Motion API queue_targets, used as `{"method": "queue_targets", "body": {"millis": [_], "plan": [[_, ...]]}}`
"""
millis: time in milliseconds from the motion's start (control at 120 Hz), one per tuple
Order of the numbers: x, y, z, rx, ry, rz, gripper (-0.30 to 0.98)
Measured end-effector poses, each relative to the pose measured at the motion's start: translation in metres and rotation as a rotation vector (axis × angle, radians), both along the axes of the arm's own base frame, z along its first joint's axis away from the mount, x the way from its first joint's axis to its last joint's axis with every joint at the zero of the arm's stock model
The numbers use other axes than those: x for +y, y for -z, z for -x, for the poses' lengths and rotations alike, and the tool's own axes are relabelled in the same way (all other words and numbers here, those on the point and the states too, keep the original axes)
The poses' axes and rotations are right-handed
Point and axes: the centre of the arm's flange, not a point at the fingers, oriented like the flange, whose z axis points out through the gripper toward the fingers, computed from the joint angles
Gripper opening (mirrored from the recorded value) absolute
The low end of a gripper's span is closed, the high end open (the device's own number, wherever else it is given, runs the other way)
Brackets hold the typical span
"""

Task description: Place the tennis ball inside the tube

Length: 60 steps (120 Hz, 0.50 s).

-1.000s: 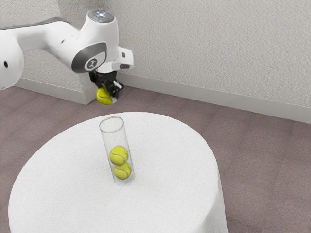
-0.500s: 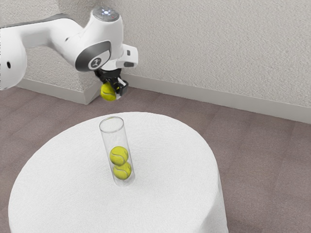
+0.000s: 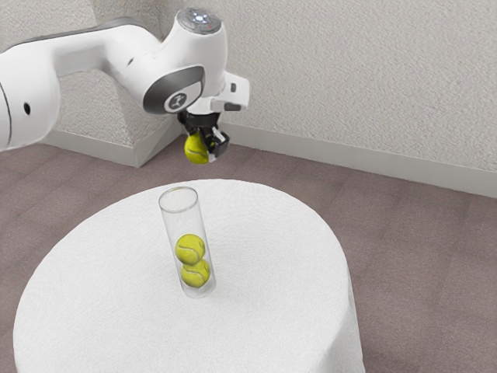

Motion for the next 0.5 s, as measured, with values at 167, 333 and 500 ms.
{"method": "queue_targets", "body": {"millis": [167,333,500], "plan": [[0.001,-0.001,0.030,0.057,-0.053,0.021,0.30],[0.005,-0.004,0.050,0.087,-0.114,0.033,0.28],[0.001,-0.006,0.065,0.106,-0.163,0.034,0.27]]}}
